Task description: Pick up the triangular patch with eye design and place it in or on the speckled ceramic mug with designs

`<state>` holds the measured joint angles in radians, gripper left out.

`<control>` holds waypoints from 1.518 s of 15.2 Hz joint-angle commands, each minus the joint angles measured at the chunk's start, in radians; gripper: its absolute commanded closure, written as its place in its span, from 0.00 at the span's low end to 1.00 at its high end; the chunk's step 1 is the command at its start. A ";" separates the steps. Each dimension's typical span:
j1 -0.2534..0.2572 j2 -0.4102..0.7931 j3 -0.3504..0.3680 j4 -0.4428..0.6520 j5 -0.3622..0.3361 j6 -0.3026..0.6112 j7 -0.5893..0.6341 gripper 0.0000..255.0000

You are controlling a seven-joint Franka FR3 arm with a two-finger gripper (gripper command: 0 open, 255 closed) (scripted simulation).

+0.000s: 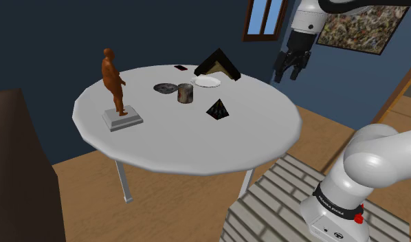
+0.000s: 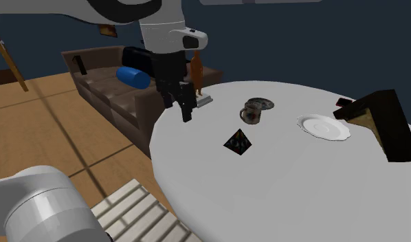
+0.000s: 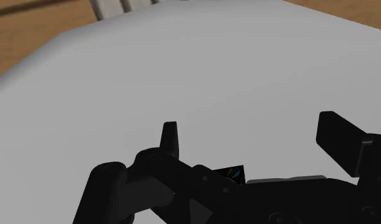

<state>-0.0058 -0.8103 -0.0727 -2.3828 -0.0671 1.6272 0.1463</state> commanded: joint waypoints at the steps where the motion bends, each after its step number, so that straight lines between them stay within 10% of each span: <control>1: 0.000 0.000 0.000 0.000 0.000 0.000 0.000 0.00; 12: 0.008 0.187 -0.054 -0.200 -0.014 0.584 -0.024 0.00; 23: 0.073 0.595 -0.133 -0.154 0.070 1.143 -0.111 0.00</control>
<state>0.0562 -0.2603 -0.1939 -2.5542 -0.0158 2.7199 0.0531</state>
